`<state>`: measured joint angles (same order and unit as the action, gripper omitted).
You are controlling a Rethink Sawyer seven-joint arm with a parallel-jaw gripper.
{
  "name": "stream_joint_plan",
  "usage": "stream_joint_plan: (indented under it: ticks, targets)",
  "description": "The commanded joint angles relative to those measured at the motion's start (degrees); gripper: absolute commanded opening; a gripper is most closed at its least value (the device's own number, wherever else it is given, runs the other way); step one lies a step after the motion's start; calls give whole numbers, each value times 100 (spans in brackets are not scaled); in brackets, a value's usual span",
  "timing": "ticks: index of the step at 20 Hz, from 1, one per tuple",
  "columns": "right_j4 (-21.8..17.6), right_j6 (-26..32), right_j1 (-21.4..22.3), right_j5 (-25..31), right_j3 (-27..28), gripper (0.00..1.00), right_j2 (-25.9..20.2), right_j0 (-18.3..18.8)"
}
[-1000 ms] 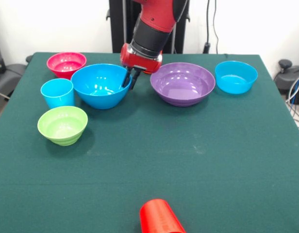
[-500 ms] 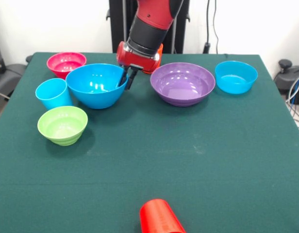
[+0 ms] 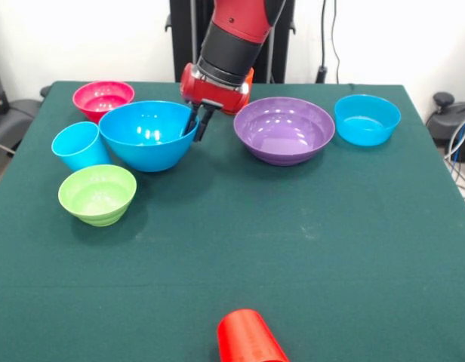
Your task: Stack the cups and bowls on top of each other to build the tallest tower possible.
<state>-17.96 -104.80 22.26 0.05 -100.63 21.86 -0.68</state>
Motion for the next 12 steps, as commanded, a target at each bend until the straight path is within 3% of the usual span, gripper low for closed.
stream_joint_plan:
  ticks: [1,12]
  targets:
    - [515,-859,-29,531,380,0,-663,-76]
    - [1168,-1103,-96,520,303,0,-574,-427]
